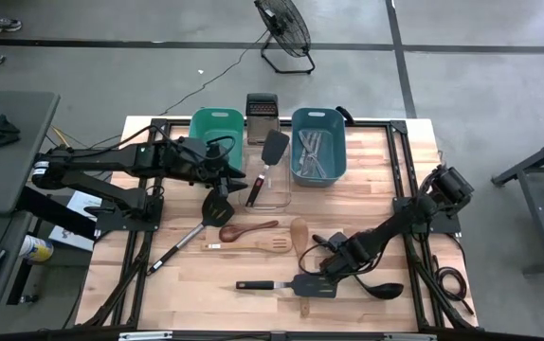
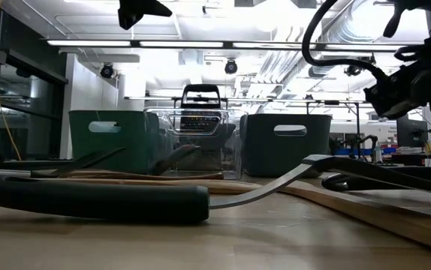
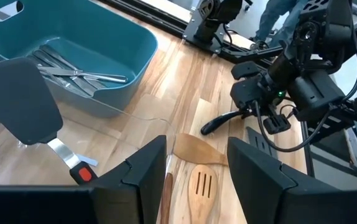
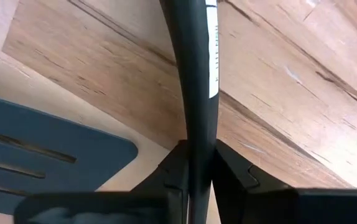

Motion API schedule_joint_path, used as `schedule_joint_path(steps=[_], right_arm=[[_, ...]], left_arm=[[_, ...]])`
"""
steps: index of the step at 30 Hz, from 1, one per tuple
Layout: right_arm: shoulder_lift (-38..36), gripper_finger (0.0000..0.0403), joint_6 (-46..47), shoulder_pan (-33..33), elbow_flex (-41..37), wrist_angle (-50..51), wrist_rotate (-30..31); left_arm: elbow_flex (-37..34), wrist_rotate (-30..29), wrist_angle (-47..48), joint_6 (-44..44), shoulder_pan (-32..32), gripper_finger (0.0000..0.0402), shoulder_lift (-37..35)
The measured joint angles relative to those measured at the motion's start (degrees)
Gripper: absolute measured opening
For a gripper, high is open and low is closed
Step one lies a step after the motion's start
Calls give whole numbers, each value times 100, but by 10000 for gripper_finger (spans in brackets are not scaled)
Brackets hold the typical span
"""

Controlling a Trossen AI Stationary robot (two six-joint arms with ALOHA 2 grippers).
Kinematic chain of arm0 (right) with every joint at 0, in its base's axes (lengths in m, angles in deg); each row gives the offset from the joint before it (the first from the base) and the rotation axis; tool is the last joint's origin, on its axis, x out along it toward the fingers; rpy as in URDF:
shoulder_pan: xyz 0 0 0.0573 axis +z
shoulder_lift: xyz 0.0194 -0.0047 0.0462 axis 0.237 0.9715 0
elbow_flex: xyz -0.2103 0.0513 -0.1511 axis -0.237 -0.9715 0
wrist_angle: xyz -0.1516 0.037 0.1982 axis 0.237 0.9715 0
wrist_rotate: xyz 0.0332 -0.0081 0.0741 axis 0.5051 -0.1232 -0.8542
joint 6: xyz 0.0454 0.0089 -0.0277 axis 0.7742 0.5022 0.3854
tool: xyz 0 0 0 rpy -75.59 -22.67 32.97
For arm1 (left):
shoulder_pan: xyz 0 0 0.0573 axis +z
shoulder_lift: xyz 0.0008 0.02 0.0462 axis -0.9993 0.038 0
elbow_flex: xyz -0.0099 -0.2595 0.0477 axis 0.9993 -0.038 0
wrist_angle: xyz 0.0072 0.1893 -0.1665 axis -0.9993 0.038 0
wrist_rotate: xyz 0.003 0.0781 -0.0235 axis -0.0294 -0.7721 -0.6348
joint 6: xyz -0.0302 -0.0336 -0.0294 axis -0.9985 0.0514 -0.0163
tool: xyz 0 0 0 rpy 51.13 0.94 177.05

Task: Pick & Place Kitchen Items
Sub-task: Put the black serving spoon into the green bin

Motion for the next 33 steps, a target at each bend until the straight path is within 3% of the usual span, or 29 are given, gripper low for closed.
schedule_joint_path(steps=[6, 22, 28, 33], right_arm=[[-303, 36, 21, 6, -37, -70, 167], [-1820, 31, -65, 0, -36, -157, 1751], [-2567, 31, -826, -79, -27, -751, 2644], [-3019, 31, -2106, -388, -26, -1630, 3181]], left_arm=[[0, -1, 0, 0, 1, 167, 0], [0, 3, -118, -4, 1, 167, 0], [0, 100, -528, 22, 2, 167, 2], [0, 186, -1062, 54, 2, 167, 2]])
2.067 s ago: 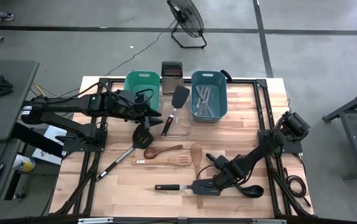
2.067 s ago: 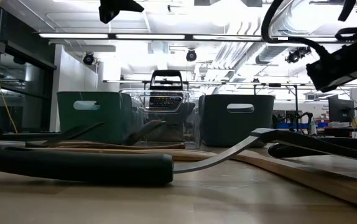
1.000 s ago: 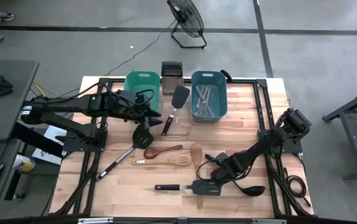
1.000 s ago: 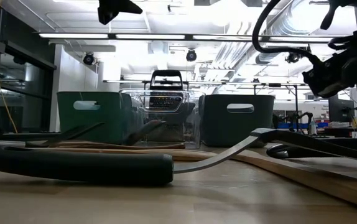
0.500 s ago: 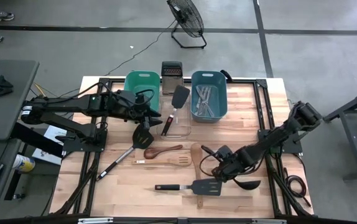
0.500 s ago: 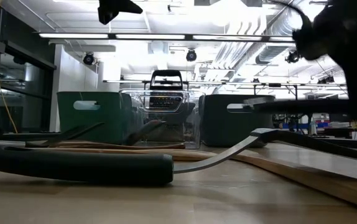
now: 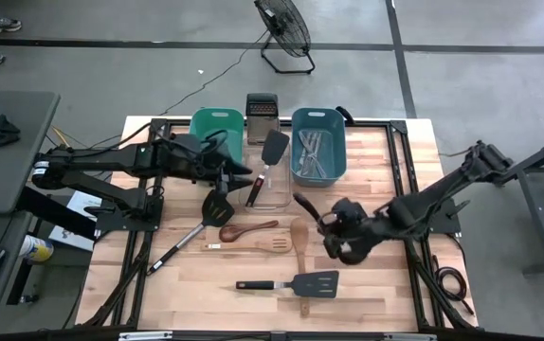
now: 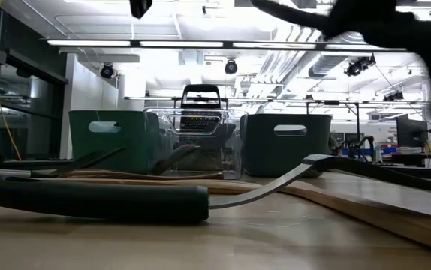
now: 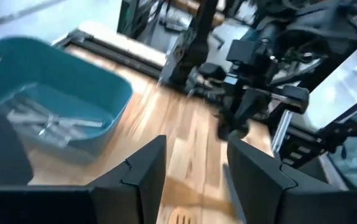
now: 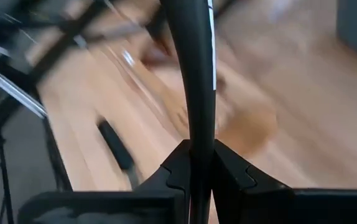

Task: Pick & Place Kitchen Items
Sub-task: Put the black serving spoon into the green bin

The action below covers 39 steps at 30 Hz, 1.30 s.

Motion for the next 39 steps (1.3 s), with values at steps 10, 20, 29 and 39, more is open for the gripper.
schedule_joint_path(steps=[10, 20, 29, 39], right_arm=[[-420, 31, -2939, -920, 13, -2361, -35], [-422, 31, -4230, -1812, 13, -3944, -1082], [-426, 31, -4355, -2437, 13, -4215, -2402], [-215, 31, -4350, -2869, 22, -4684, -3166]], left_arm=[[0, 126, -1239, 455, 0, 187, 3], [4, 264, -3120, 400, -2, 281, 557], [4, 76, -4286, 245, 0, 285, 1200], [0, -66, -4869, 92, 0, 285, 1639]])
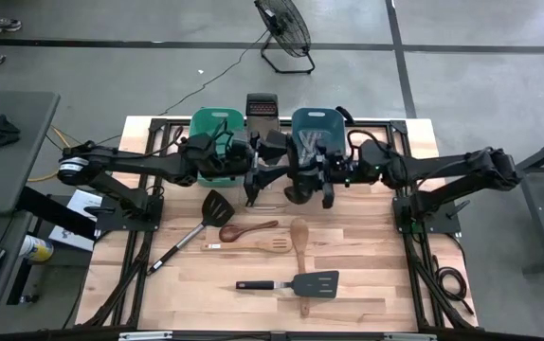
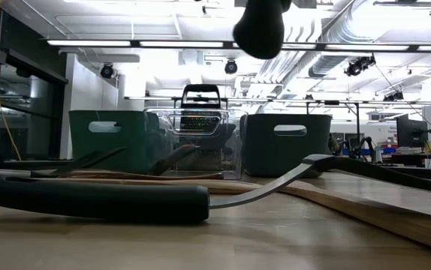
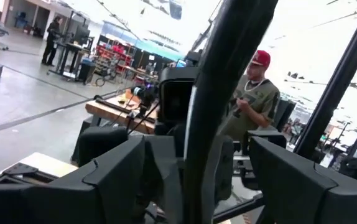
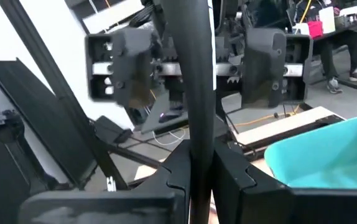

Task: Pick & Place Kitchen Items
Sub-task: Put the black serving spoon into the green bin

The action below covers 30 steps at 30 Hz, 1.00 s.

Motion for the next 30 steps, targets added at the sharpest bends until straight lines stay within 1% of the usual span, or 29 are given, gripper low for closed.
schedule_joint_path(steps=[3, 7, 10, 14, 16, 18, 21, 26, 30], right_arm=[[193, 31, 27, -110, 0, -273, -165], [350, 31, 144, -203, 0, -285, -221], [457, 31, 167, -236, 0, -361, -447], [466, 31, 141, -227, 0, -250, -468], [466, 31, 152, -229, 0, -240, -497], [466, 31, 152, -260, 0, -228, -505], [465, 31, 164, -327, 0, -225, -621], [464, 31, 169, -350, 0, -221, -628], [462, 31, 176, -373, 0, -225, -811]], left_arm=[[2, -13, -26, 0, 0, 285, 43], [0, -13, -62, 0, 0, 285, 54], [2, -13, -74, 0, 0, 285, 48], [1, -15, -44, 5, 0, 284, 50], [2, -15, 28, 7, 0, 277, 50], [0, -20, 92, 7, 0, 262, 50], [0, -31, 98, 17, 0, 228, 50], [0, -37, 257, 22, 2, 157, 50], [0, -40, 271, 25, 2, 98, 50]])
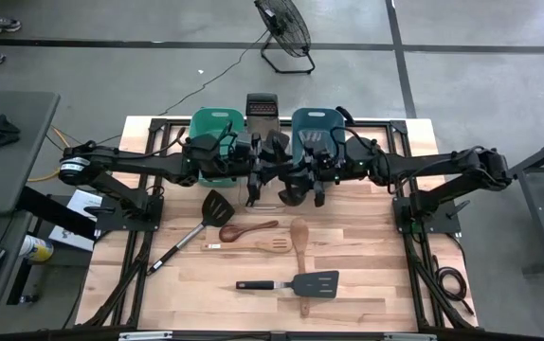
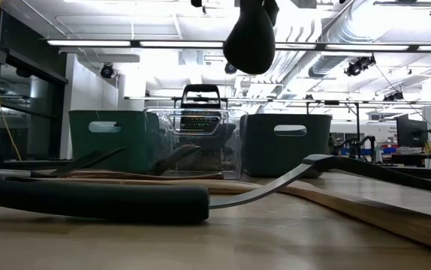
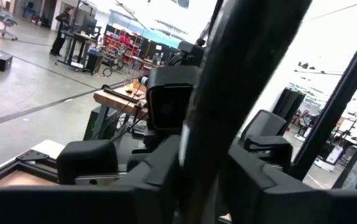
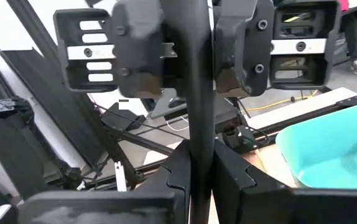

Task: Pick & Place Kitchen Items
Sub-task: Put the black serving spoon into the green bin

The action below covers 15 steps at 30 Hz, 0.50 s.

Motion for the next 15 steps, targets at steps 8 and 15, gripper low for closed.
schedule_joint_path(steps=[8, 15], right_arm=[[0, 31, 48, 0, -11, 35, -73], [-4, 64, 111, 0, -11, 242, -133]], left_arm=[[0, -5, 155, 281, 4, 59, -2], [0, 45, 279, 265, 0, 59, -2]])
